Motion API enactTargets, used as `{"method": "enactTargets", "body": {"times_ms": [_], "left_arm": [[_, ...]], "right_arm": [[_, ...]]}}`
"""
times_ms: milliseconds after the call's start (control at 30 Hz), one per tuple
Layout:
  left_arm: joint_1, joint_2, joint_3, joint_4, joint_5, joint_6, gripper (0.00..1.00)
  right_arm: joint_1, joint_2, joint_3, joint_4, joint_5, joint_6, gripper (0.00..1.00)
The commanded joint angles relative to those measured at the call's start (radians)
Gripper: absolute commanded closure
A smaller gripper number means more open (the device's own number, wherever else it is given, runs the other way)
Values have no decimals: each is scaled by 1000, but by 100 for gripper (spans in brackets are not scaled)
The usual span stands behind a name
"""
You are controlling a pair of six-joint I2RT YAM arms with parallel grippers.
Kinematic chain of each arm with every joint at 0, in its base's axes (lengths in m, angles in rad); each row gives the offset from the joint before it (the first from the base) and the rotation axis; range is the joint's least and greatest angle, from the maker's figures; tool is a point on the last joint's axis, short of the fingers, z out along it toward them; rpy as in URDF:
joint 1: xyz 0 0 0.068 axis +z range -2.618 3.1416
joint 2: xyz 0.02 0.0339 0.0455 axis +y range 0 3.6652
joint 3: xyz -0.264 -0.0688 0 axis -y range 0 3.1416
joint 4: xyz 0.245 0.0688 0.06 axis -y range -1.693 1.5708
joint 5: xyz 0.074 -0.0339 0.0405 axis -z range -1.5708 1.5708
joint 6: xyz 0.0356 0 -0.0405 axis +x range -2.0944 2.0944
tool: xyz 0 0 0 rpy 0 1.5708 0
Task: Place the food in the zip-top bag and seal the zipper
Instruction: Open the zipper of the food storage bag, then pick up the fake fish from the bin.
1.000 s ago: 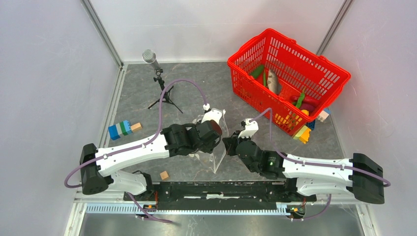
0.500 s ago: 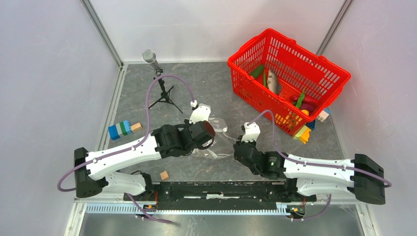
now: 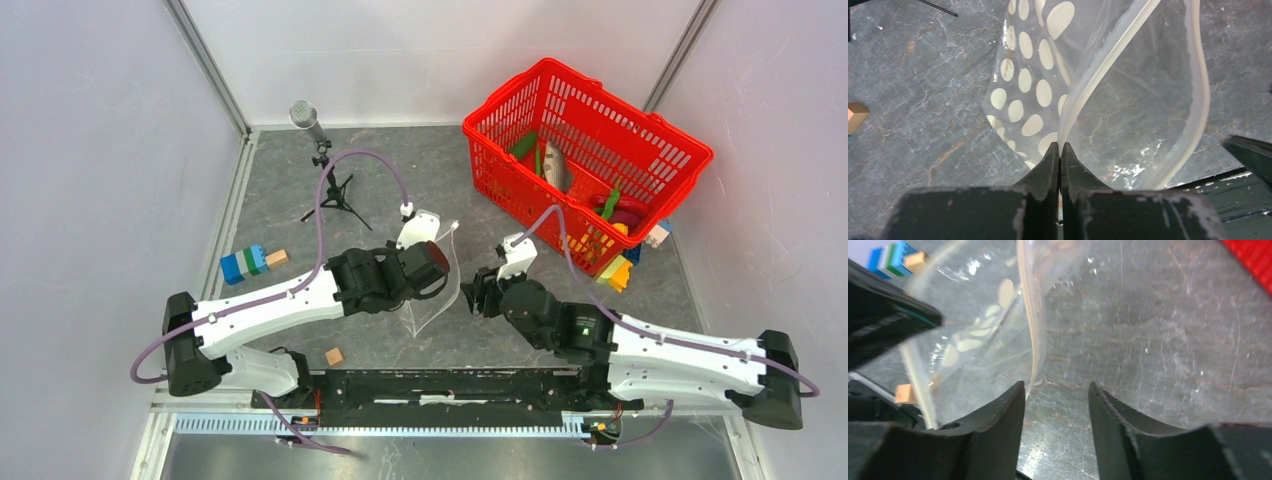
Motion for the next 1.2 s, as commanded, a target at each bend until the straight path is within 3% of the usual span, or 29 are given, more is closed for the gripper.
{"method": "enactTargets", "body": {"times_ms": [0,133,233,333,433,567,667,900,1033,1167], "left_arm": [[72,-7,11,91,60,43,98],[135,-18,-12,157,130,74,98],[148,-21,-15,190,166,98,98],[150,-7,-18,215,227,139,98],[158,20,-13,209,278,158,98],[186,25,-30,230,336,168,98],[217,18,-50,263,397,175,98],[247,4,-70,284,440,195,98],[253,-12,-94,302,446,195,98],[260,-32,-112,320,456,196,98]], "right_arm": [[-4,-33,166,-85,51,-155,43],[-41,20,391,-192,145,-296,41],[-176,105,577,-278,194,-402,42],[-406,190,698,-265,69,-499,42],[-687,289,772,-254,-167,-506,42],[-940,417,800,-203,-449,-475,34],[-1065,525,831,-189,-563,-457,30],[-1294,778,885,-194,-772,-491,23],[-1316,953,1053,-344,-784,-599,12],[-1314,1077,1143,-392,-831,-630,11]]}}
